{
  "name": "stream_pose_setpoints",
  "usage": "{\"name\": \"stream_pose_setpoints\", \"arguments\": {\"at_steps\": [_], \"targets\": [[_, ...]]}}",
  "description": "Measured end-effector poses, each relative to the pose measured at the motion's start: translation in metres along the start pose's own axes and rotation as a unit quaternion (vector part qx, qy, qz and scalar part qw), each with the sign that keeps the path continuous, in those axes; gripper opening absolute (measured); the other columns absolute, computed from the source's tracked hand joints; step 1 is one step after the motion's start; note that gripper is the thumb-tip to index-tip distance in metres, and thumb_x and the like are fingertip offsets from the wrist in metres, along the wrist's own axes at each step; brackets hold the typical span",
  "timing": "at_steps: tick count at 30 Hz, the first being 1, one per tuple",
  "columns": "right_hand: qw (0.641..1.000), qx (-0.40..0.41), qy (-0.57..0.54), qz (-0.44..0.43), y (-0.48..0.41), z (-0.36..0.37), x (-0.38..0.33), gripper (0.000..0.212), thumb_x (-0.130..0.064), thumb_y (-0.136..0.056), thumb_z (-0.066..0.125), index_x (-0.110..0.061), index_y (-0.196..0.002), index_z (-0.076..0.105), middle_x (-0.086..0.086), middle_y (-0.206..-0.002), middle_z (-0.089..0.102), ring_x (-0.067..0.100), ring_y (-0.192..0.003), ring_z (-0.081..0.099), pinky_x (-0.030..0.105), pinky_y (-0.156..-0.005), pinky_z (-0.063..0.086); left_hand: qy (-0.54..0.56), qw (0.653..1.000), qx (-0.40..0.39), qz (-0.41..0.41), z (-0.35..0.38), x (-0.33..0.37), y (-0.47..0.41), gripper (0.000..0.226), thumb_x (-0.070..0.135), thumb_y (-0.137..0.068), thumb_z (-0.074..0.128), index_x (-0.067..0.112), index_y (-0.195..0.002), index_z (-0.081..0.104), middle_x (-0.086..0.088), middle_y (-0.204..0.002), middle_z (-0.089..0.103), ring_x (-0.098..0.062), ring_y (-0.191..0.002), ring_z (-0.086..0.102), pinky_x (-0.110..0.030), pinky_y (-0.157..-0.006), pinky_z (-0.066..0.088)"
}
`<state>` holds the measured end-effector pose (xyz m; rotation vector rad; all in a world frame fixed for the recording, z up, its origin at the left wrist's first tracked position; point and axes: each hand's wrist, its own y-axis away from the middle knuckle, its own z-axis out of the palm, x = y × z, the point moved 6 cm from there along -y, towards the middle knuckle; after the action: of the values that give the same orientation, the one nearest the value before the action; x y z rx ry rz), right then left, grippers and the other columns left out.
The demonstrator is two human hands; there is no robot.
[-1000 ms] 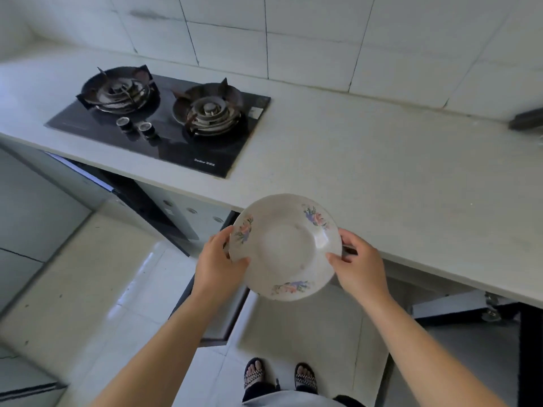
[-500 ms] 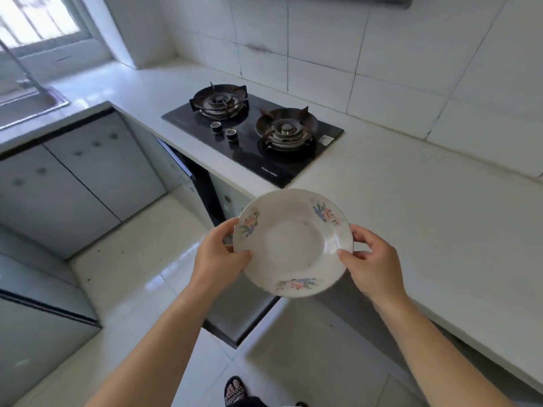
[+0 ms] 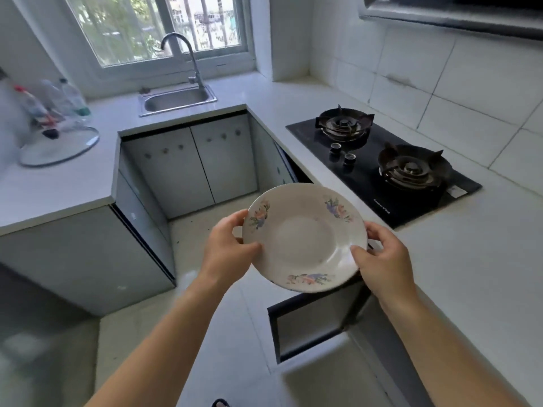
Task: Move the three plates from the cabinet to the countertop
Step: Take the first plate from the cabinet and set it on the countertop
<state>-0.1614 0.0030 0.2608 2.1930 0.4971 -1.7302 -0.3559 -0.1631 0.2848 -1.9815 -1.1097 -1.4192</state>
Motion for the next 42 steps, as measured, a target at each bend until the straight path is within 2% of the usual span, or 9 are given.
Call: {"name": "stream_pose_setpoints", "arguments": {"at_steps": [6,11,15,21,26,30,35,38,42], "targets": [[0.998,-0.056,-0.015,-0.016,-0.008,0.106,-0.036,0.046,-0.004,-0.083,0.062,-0.022,-0.124,0.054,-0.011,-0.108,0.059,0.007,-0.087,0.063,0.018,-0.063,0.052,0.019,0.998,0.052,-0.017,-0.097,-0.022,-0.034,0.063,-0.006,-0.066,0.065,0.025,-0.120,0.057,0.010,-0.102,0.061,-0.016,-0.072,0.066,-0.033,-0.069,0.058],[0.994,-0.099,-0.029,-0.021,-0.007,0.201,-0.064,0.041,-0.003,-0.083,0.062,-0.021,-0.120,0.056,-0.013,-0.101,0.061,0.006,-0.079,0.064,0.014,-0.056,0.053,0.026,0.995,0.098,-0.026,-0.182,-0.044,-0.061,0.074,0.013,-0.052,0.061,0.022,-0.125,0.055,0.000,-0.113,0.064,-0.021,-0.082,0.070,-0.042,-0.077,0.058],[0.992,-0.125,-0.027,-0.022,-0.006,0.266,-0.081,0.041,-0.002,-0.082,0.061,-0.018,-0.120,0.058,-0.017,-0.101,0.062,0.017,-0.076,0.067,0.034,-0.070,0.059,0.021,0.991,0.133,-0.024,-0.242,-0.061,-0.073,0.066,0.001,-0.062,0.066,0.018,-0.125,0.056,0.000,-0.109,0.064,-0.021,-0.083,0.069,-0.039,-0.082,0.057],[0.981,-0.191,-0.020,-0.032,0.004,0.353,-0.105,0.040,0.000,-0.081,0.061,-0.019,-0.116,0.059,-0.016,-0.097,0.062,0.010,-0.068,0.064,0.030,-0.064,0.057,0.021,0.983,0.177,-0.052,-0.319,-0.094,-0.077,0.061,-0.005,-0.070,0.065,0.019,-0.126,0.055,0.007,-0.105,0.064,-0.005,-0.069,0.064,-0.022,-0.061,0.057],[0.967,-0.250,-0.001,-0.047,0.003,0.423,-0.120,0.040,0.001,-0.079,0.061,-0.017,-0.114,0.060,-0.009,-0.100,0.065,0.017,-0.068,0.066,0.044,-0.070,0.059,0.030,0.973,0.223,-0.060,-0.371,-0.114,-0.077,0.060,-0.004,-0.072,0.068,0.021,-0.125,0.055,0.006,-0.110,0.061,-0.006,-0.072,0.064,-0.007,-0.050,0.048],[0.955,-0.290,0.010,-0.055,-0.004,0.476,-0.126,0.041,-0.001,-0.079,0.062,-0.017,-0.117,0.059,-0.008,-0.104,0.065,0.026,-0.074,0.069,0.047,-0.071,0.059,0.037,0.956,0.283,-0.065,-0.405,-0.130,-0.085,0.060,-0.004,-0.070,0.068,0.025,-0.122,0.057,0.003,-0.115,0.063,-0.006,-0.073,0.065,-0.006,-0.051,0.047],[0.949,-0.307,0.018,-0.067,-0.036,0.534,-0.129,0.039,-0.004,-0.080,0.061,-0.023,-0.114,0.060,-0.017,-0.075,0.065,0.018,-0.062,0.062,0.045,-0.068,0.057,0.028,0.945,0.313,-0.088,-0.430,-0.148,-0.126,0.058,0.000,-0.071,0.069,0.029,-0.120,0.057,0.002,-0.109,0.066,-0.004,-0.072,0.067,-0.010,-0.046,0.048],[0.946,-0.315,0.013,-0.081,-0.072,0.569,-0.136,0.039,-0.001,-0.081,0.060,-0.020,-0.115,0.060,-0.014,-0.093,0.065,0.007,-0.059,0.060,0.031,-0.062,0.057,0.038,0.943,0.318,-0.094,-0.438,-0.155,-0.170,0.057,-0.001,-0.072,0.069,0.026,-0.121,0.057,0.006,-0.105,0.067,-0.004,-0.070,0.068,-0.011,-0.048,0.050],[0.945,-0.317,0.019,-0.078,-0.135,0.606,-0.141,0.038,-0.002,-0.081,0.061,-0.019,-0.114,0.061,-0.004,-0.102,0.066,0.021,-0.073,0.066,0.036,-0.070,0.059,0.047,0.943,0.312,-0.108,-0.439,-0.158,-0.241,0.057,-0.001,-0.073,0.069,0.022,-0.124,0.055,0.013,-0.102,0.064,-0.006,-0.077,0.067,-0.006,-0.051,0.047]]}}
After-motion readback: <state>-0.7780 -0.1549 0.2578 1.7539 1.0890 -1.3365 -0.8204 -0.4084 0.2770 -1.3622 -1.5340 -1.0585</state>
